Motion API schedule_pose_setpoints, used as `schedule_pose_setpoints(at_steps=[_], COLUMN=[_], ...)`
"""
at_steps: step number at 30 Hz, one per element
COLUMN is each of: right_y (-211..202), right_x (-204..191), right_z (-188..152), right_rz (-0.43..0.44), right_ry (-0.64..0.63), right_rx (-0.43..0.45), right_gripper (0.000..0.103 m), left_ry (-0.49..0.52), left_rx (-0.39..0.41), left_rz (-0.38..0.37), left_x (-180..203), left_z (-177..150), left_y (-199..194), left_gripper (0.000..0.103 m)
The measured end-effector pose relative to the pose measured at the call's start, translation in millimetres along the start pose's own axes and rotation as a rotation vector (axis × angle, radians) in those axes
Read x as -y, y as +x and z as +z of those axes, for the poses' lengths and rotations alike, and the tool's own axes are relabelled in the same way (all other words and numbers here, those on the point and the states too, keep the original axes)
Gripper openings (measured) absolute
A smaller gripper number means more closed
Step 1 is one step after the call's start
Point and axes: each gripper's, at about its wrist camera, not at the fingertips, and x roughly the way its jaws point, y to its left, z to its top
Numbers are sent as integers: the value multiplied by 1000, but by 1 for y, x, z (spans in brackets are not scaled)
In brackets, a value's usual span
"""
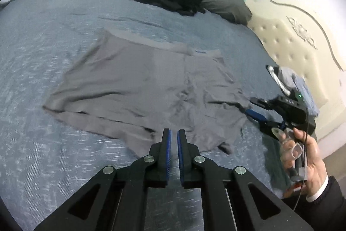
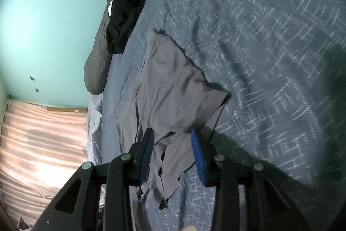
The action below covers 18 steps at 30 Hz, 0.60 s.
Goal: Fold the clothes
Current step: 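Pull the grey briefs leg hem with the left gripper to straighten the briefs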
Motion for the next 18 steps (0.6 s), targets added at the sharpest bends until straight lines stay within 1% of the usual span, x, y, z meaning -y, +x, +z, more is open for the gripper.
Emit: schedule_pose_setpoints(at_steps=[4,8,11,13,16,18], right_y=[9,9,8,7,6,6], right_x=[-2,1,2,3,3,4], right_z=[1,6,8,9,11,13], right_rz=[-27,-27,-32,-34,-39,-42], right_ry=[17,32,20,13,1,-6], right_rx=[4,17,19,20,22,23], right_gripper=[36,36,29,17,10,8], left_ry=[38,66,62,58,66,73], left_rx=[-55,-101,-118,-123,-130,-134], left_rz=[-43,-72,-81,-84,-72,-59], left_x=[23,47,61,65,71,75], left_z=[3,7,11,12,15,16], left_y=[28,57,75,82,93,100], left_gripper=[10,11,14,17,24,26])
